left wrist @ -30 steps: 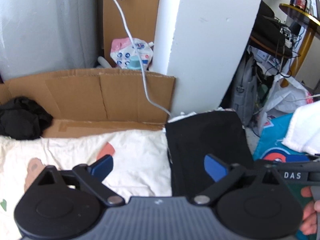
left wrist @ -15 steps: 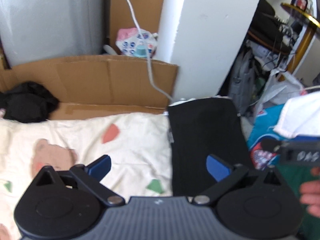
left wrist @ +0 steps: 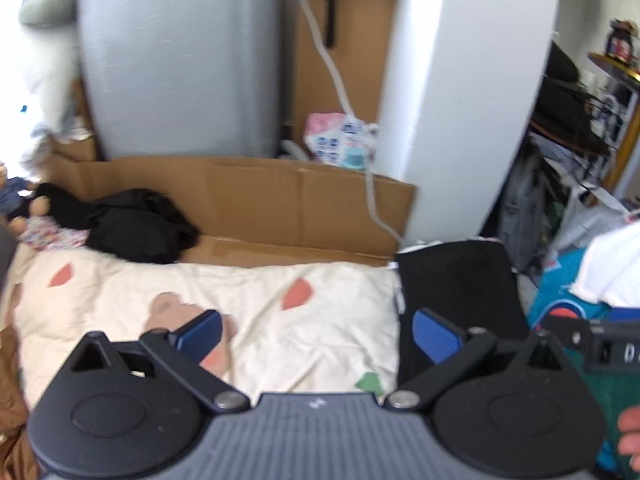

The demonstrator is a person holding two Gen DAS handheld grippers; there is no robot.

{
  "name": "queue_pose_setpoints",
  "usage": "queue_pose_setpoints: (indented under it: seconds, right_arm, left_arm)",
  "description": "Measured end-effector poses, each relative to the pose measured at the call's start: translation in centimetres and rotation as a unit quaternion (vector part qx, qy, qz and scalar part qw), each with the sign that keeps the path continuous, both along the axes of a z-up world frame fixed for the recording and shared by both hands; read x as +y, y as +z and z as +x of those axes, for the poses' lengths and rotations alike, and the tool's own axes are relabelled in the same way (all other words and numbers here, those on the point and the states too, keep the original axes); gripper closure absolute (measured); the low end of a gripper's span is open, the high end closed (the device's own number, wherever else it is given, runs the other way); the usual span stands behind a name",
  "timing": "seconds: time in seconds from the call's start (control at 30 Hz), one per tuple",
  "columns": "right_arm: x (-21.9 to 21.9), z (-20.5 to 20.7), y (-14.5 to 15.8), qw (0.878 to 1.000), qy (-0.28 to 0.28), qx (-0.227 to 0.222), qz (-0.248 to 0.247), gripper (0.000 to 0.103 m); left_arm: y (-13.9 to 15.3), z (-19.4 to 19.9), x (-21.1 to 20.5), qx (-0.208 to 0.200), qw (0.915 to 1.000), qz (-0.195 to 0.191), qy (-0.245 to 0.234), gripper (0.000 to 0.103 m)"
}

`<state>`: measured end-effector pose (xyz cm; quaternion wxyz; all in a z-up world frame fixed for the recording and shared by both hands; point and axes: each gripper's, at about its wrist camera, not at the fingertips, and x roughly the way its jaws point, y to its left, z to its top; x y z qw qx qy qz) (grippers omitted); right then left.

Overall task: Fold clothes
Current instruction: 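Open both grippers and withdraw them from the placed shorts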

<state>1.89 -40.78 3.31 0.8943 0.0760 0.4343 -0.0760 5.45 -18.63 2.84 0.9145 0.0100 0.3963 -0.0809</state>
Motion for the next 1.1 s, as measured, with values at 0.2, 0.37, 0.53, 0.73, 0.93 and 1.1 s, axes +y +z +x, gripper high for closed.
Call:
queue_pose_setpoints:
  seconds: [0.2, 0.37, 0.53, 0.73, 0.93, 1.1]
  right_arm:
    - [2.8, -1.7, 0.3, 0.999, 0.029, 0.003, -0.021, 0.000]
    - [3.5, -2.7, 1.3, 1.000, 0.021, -0.009, -0.002, 0.000]
    - [4.2, -3.9, 2.4, 1.000, 0.008, -0.016, 0.003, 0.000]
    - [4.8, -5.6, 3.2, 0.999, -0.008, -0.025, 0.022, 0.000]
    - [6.3, -7.0, 4.0, 0.999, 0.005, -0.043, 0.013, 0.000]
    - [6.4, -7.1, 4.7, 0.998, -0.006, -0.059, -0.015, 0.000]
  left_arm:
    - [0.3, -1.1, 2.3, 0.013, 0.9987, 0.032, 0.037, 0.000]
    - [0.6, -2.0, 5.3, 0.045, 0.9973, 0.007, 0.058, 0.000]
    - [0.8, -3.5, 6.7, 0.063, 0.9956, -0.019, 0.066, 0.000]
    - [1.7, -7.1, 5.8, 0.045, 0.9971, -0.033, 0.053, 0.000]
    - [0.6, -9.4, 5.4, 0.060, 0.9962, -0.029, 0.057, 0.000]
    - [0.4, -9.9, 7.4, 0.059, 0.9943, -0.015, 0.088, 0.000]
